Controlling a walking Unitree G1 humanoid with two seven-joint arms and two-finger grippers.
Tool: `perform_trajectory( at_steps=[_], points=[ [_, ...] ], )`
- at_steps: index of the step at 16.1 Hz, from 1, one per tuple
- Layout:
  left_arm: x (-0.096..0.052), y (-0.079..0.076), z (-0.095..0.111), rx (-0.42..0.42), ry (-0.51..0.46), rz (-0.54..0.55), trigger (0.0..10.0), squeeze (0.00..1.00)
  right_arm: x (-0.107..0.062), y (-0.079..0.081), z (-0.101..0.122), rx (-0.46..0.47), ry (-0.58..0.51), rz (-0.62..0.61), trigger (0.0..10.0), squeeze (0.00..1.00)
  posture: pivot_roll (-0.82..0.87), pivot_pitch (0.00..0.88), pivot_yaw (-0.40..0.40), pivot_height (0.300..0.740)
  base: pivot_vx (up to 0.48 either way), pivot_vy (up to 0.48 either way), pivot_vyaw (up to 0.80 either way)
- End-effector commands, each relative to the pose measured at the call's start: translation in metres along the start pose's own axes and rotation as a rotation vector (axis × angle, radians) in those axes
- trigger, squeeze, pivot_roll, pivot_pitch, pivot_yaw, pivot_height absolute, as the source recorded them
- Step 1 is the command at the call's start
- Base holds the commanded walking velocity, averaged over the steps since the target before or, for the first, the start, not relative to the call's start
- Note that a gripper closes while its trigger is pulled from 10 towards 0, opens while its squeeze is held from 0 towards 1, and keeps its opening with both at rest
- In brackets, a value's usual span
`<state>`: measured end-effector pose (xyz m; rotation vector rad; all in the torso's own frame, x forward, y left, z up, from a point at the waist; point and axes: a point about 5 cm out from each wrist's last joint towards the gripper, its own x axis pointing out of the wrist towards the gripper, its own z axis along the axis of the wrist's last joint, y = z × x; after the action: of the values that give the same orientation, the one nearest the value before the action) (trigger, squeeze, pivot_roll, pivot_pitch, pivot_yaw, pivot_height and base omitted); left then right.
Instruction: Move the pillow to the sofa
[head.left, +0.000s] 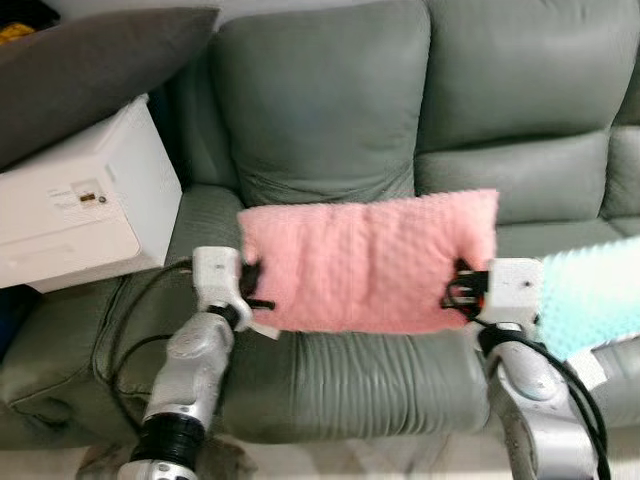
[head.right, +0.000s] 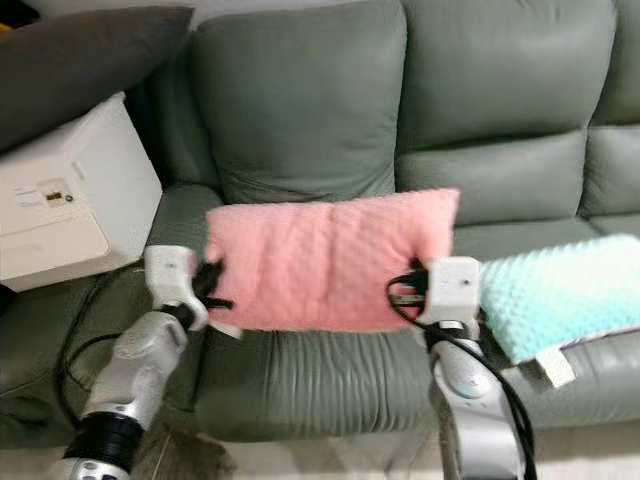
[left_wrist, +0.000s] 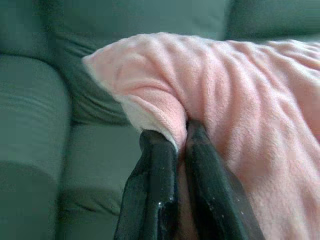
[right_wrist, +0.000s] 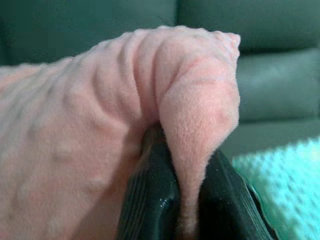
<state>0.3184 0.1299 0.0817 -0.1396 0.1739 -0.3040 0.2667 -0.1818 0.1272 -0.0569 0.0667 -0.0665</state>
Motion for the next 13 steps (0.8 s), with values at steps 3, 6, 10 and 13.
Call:
perform_trajectory(
  at_steps=[3,6,10,13],
  points=[
    [0.006,-0.001,0.006,0.064,0.005,-0.042,10.0,0.00,-0.002,-0.003,-0.005,0.021,0.033,-0.024,10.0,0.00,-0.02,0.231,0.137,0.740,0.000,0.000,0.00],
    [0.025,0.010,0.019,0.108,-0.017,0.053,10.0,0.00,0.013,-0.008,-0.013,0.061,0.106,0.027,10.0,0.00,-0.02,0.296,0.134,0.740,0.000,0.000,0.00],
    [0.044,0.020,0.049,0.071,-0.079,0.190,10.0,0.00,0.036,-0.001,-0.004,0.068,0.095,0.183,10.0,0.00,-0.01,0.350,0.122,0.740,0.000,0.000,0.00],
    [0.052,0.026,0.069,0.036,-0.123,0.250,10.0,0.00,0.051,0.013,0.023,0.020,-0.028,0.290,10.0,0.00,0.00,0.368,0.126,0.740,0.000,0.000,0.00]
  ],
)
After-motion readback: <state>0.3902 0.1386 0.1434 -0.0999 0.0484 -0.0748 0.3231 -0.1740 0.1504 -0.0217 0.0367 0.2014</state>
